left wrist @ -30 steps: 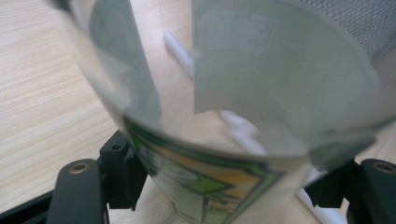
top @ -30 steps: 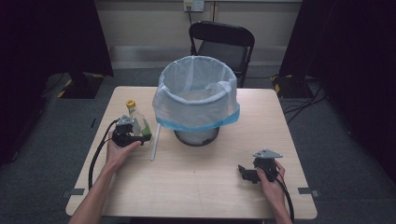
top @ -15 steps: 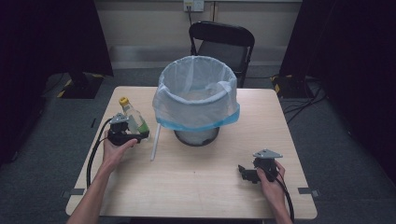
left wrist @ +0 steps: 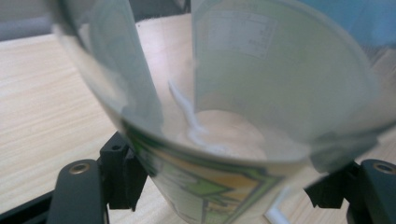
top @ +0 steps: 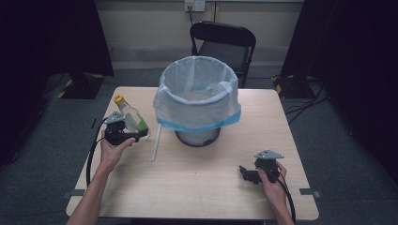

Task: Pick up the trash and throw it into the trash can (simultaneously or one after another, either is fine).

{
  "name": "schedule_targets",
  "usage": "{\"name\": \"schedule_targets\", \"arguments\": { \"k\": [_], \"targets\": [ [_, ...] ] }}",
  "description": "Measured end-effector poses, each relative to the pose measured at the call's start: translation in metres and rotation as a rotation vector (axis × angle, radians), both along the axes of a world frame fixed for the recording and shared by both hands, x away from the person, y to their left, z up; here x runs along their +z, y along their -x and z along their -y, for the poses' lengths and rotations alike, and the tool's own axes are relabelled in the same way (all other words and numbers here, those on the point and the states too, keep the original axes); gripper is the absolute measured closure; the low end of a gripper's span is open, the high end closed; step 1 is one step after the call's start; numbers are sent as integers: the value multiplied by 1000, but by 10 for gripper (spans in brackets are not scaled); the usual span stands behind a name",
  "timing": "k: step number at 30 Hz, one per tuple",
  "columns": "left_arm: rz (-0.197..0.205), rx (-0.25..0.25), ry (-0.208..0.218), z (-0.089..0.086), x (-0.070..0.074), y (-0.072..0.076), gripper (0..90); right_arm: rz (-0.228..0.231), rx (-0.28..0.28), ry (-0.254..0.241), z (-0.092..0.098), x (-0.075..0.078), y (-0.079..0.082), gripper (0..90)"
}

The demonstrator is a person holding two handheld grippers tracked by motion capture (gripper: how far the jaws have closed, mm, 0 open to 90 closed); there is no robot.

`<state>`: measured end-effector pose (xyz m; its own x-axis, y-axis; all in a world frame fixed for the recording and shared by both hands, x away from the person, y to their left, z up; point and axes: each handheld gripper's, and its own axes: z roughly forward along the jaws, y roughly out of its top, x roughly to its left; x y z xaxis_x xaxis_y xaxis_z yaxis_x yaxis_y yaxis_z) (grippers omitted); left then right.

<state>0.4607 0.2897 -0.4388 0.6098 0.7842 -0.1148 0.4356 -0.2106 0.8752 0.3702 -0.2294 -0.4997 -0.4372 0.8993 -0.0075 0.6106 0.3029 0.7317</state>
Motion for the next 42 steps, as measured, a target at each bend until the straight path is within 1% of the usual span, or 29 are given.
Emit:
{"name": "schedule_targets", "arguments": {
  "k": [1, 3, 5, 8, 9, 10, 11, 13, 14, 16, 18, 21, 22, 23, 24, 26, 27, 30, 32, 33, 34, 35, 36, 37, 38, 41, 42],
  "targets": [
    [3, 2, 10, -1, 2, 1, 279, 1, 1, 0, 0, 0, 0, 123],
    [5, -2, 13, -2, 3, 1, 279, 0, 0, 0, 0, 0, 0, 123],
    [8, -7, 5, -2, 6, 3, 279, 1, 1, 0, 0, 0, 0, 123],
    [12, -9, 4, -3, 7, 4, 279, 1, 0, 1, 0, 0, 0, 123],
    [12, -11, 10, -3, 9, 5, 279, 0, 0, 0, 0, 0, 0, 123],
    [12, -14, 7, -2, 11, 5, 279, 0, 0, 0, 0, 0, 0, 123],
    [23, -17, -4, 0, 16, 6, 279, 0, 0, 1, 0, 0, 0, 123],
    [35, -20, 3, 3, 22, 7, 279, 1, 0, 1, 0, 0, 0, 123],
    [35, -20, 3, 3, 22, 7, 279, 1, 0, 1, 0, 0, 0, 123],
    [51, -30, 14, 7, 31, 7, 279, 0, 1, 0, 0, 0, 0, 123],
    [60, -32, -1, 10, 36, 7, 279, 1, 0, 1, 0, 0, 0, 123],
    [62, -34, -4, 11, 40, 7, 279, 2, 1, 1, 0, 0, 0, 123],
    [70, -33, 2, 10, 43, 8, 279, 0, 0, -1, 0, 0, 0, 123],
    [70, -33, 2, 10, 43, 8, 279, 0, 0, -1, 0, 0, 0, 123],
    [73, -33, 12, 10, 44, 9, 279, 1, 0, 0, 0, 0, 0, 123],
    [78, -34, 16, 9, 46, 10, 279, 1, 1, 0, 0, 0, 0, 123],
    [83, -32, 4, 8, 48, 10, 279, 0, -1, 0, 0, 0, 0, 123],
    [96, -34, 15, 6, 57, 11, 279, 0, 0, 0, 0, 0, 0, 123],
    [101, -34, 21, 6, 59, 12, 279, 0, 0, 0, 0, 0, 0, 123],
    [116, -33, 11, 5, 65, 13, 279, 0, 0, 0, 0, 0, 0, 123],
    [116, -33, 11, 5, 65, 13, 279, 0, 0, 0, 0, 0, 0, 123],
    [125, -39, 12, 6, 70, 15, 279, 1, 0, 1, 0, 0, 0, 123],
    [125, -39, 12, 6, 70, 15, 279, 1, 0, 1, 0, 0, 0, 123],
    [136, -46, 5, 7, 75, 16, 279, 1, 0, 1, 0, 0, 0, 123],
    [136, -46, 5, 7, 75, 16, 279, 1, 0, 1, 0, 0, 0, 123],
    [149, -46, 1, 7, 84, 16, 279, 0, 0, 0, 0, 0, 0, 123],
    [149, -46, 1, 7, 84, 16, 279, 0, 0, 0, 0, 0, 0, 123]
  ]
}}
